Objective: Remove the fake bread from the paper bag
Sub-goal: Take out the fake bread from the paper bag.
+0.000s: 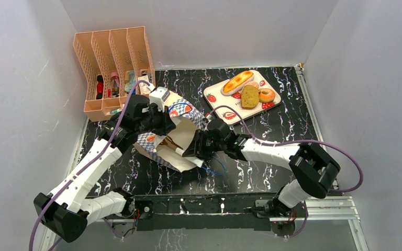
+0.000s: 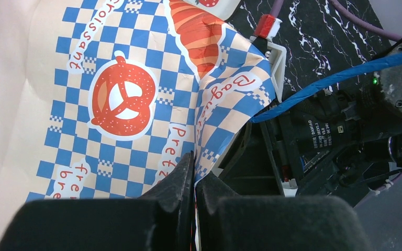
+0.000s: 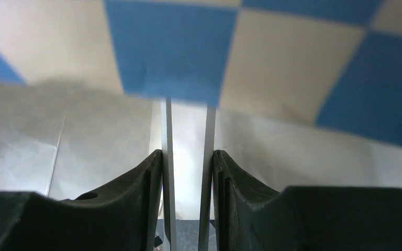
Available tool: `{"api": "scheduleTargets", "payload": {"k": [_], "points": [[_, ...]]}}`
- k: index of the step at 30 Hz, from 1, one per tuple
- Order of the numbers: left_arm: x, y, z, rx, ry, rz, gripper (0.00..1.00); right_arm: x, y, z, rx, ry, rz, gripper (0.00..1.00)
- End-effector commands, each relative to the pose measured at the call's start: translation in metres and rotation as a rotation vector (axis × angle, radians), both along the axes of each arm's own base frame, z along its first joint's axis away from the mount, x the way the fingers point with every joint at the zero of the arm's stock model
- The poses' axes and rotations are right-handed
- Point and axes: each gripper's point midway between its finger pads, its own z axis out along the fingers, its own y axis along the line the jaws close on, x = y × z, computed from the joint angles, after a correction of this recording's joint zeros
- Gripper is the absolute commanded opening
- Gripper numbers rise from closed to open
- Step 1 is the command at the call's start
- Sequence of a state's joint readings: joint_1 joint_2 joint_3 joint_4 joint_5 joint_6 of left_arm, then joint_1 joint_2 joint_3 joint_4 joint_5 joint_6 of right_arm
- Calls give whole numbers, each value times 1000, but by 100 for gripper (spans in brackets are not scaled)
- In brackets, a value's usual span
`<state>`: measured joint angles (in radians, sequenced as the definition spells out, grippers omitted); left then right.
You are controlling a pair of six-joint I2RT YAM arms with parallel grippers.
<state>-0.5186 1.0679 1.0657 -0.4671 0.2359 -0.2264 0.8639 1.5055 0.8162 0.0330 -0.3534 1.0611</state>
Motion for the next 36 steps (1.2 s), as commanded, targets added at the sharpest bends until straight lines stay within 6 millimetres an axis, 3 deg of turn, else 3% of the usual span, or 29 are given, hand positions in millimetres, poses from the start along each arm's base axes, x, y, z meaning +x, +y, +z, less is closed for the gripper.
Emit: {"api": "scheduleTargets", "payload": {"k": [1, 15, 23, 25, 28, 30, 36], "points": [[-7, -3, 6, -28, 13, -23, 0, 20, 23, 38, 98, -141, 20, 34], [-6, -8, 0, -27, 28, -47, 0, 27, 50, 55, 196, -203, 108, 35], [-4, -11, -3, -39, 30, -51, 0, 24, 70, 41, 234, -152, 135, 33], [-2, -13, -3, -50, 29, -55, 0, 21, 75, 42, 251, -146, 148, 29], [-1, -16, -1, -69, 21, -56, 0, 22, 77, 45, 256, -139, 144, 8], [2, -17, 3, -77, 4, -52, 0, 22, 75, 39, 222, -129, 141, 0], [8, -12, 14, -78, -56, -18, 0, 22, 52, 40, 95, -153, 99, 0]]}}
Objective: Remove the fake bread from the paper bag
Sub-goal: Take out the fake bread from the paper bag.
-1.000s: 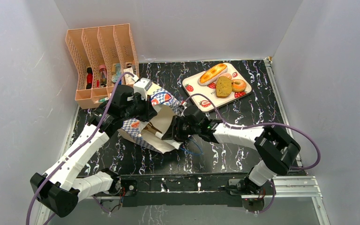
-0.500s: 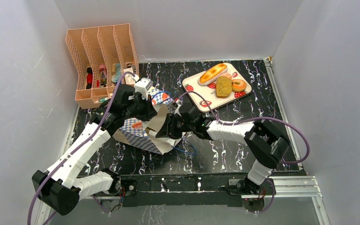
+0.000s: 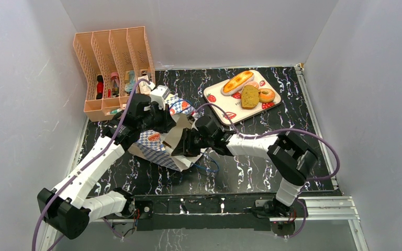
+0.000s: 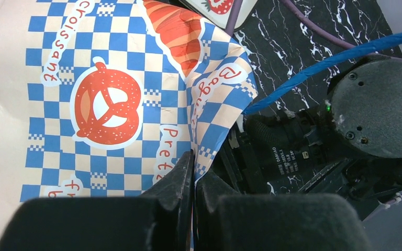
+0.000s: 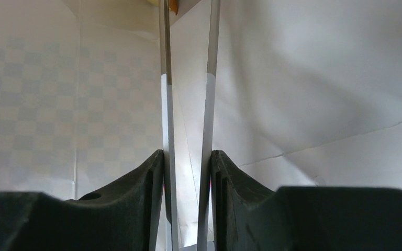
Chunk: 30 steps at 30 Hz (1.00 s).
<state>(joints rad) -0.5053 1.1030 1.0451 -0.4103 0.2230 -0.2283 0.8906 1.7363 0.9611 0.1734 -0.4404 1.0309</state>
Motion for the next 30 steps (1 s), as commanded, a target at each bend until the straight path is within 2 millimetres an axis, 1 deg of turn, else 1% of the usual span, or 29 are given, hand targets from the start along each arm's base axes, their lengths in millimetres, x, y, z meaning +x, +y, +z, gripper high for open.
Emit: {"api": "scheduleTargets", "payload": {"k": [1, 4, 5, 6, 7, 11, 14, 19, 23, 26, 30], "points": [[-5, -9, 23, -75, -60, -33, 0, 8, -5, 49, 16, -128, -25, 0], [-2, -5, 19, -59, -70, -9, 0, 9, -20, 54, -24, -155, -61, 0], [-1, -5, 18, -60, -73, -2, 0, 8, -26, 59, -26, -166, -71, 0], [1, -5, 18, -61, -75, 6, 0, 7, -31, 58, -39, -167, -79, 0], [3, -5, 18, -62, -76, 10, 0, 6, -37, 63, -43, -179, -92, 0], [7, -8, 17, -61, -80, 4, 0, 1, -60, 70, -70, -202, -139, 0], [9, -10, 17, -55, -82, -10, 0, -2, -73, 75, -77, -214, -166, 0], [9, -12, 19, -51, -91, -34, 0, -9, -81, 79, -65, -209, -179, 0], [9, -13, 18, -46, -88, -44, 0, -11, -87, 89, -52, -220, -194, 0], [10, -13, 20, -46, -90, -41, 0, -11, -97, 98, -62, -242, -224, 0], [10, -12, 22, -48, -96, -32, 0, -15, -112, 104, -95, -258, -240, 0]]}}
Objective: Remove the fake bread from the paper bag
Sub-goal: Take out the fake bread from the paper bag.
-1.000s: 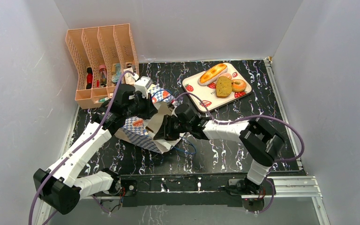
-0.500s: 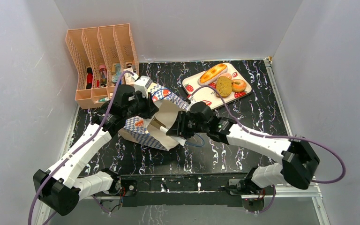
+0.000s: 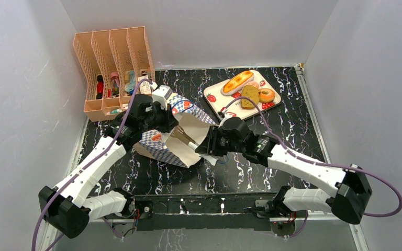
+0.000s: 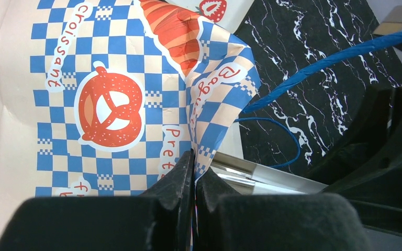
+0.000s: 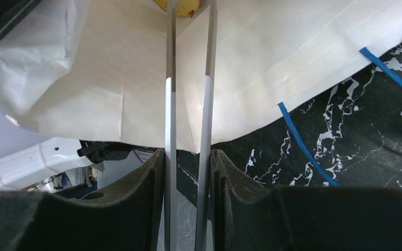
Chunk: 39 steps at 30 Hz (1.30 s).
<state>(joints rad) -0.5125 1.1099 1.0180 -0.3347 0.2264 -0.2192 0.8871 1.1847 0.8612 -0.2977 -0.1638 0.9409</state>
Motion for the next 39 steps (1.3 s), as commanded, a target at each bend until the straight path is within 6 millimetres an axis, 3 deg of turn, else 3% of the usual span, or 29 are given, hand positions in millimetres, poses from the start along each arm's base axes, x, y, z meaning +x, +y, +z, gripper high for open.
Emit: {"api": "scheduleTargets", "payload": {"k": [1, 6, 11, 18, 27, 33, 39], "points": [[3, -4, 22, -31, -55, -16, 0, 5, -15, 31, 29, -89, -48, 0], [3, -4, 24, -36, -58, -13, 0, -3, -28, 39, 51, -101, -72, 0], [4, -10, 28, -49, -56, -35, 0, -8, -27, 42, 79, -99, -51, 0], [10, -22, 40, -60, -60, -86, 0, -8, -10, 30, 143, -86, -7, 0], [18, -38, 43, -4, -30, -178, 0, 15, 21, 14, 147, -73, -3, 0], [3, -42, 24, 27, 32, -246, 0, 20, 36, 8, 159, -69, 23, 1], [-12, -38, 3, 31, 33, -266, 0, 22, 27, -9, 116, -108, 14, 9]]}}
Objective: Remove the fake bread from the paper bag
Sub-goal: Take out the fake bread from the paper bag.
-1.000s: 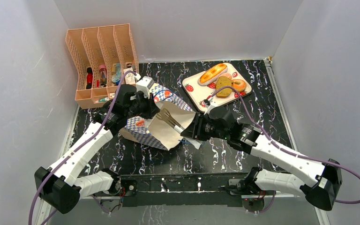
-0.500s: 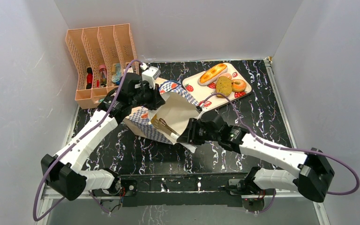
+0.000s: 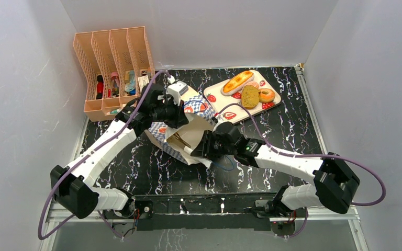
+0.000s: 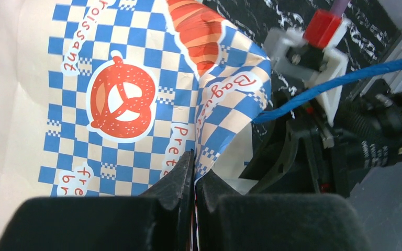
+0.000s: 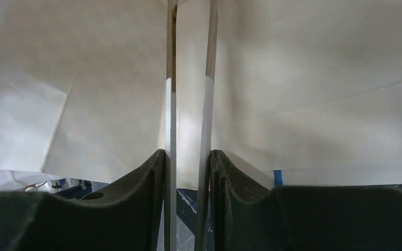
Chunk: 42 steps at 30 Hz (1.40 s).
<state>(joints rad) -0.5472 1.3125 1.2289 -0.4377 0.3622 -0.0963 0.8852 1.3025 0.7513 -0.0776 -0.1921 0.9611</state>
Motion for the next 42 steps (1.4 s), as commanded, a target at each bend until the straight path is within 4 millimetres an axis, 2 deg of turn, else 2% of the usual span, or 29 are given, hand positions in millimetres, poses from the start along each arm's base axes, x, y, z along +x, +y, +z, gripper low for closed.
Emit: {"api": "scheduleTargets", "payload": {"k": [1, 7, 11, 14, 20, 28, 34, 36, 39, 41, 42], "points": [[-21, 2, -7, -18, -11, -52, 0, 15, 11, 36, 101, -144, 4, 11], [-28, 7, -26, 1, 20, -26, 0, 17, 10, 33, 85, -167, 10, 19], [-28, 7, -28, -2, 20, -19, 0, 17, 13, 22, 58, -158, 27, 21], [-27, 6, -28, -3, 17, -17, 0, 19, 16, 20, 62, -160, 33, 23], [-26, 5, -28, -3, 19, -20, 0, 22, 29, 26, 102, -173, 66, 27], [-27, 2, -30, -6, 25, -34, 0, 22, 49, 46, 196, -202, 126, 35], [-27, -4, -31, -14, 36, -45, 0, 31, 69, 41, 233, -181, 138, 36], [-28, -5, -30, -13, 39, -48, 0, 35, 75, 42, 249, -176, 142, 32], [-28, -4, -29, -11, 34, -44, 0, 32, 81, 44, 277, -168, 166, 10], [-29, -2, -28, -9, 29, -40, 0, 31, 81, 45, 283, -163, 167, 1], [-29, -1, -28, -7, 25, -36, 0, 31, 79, 46, 284, -167, 162, 0]]}}
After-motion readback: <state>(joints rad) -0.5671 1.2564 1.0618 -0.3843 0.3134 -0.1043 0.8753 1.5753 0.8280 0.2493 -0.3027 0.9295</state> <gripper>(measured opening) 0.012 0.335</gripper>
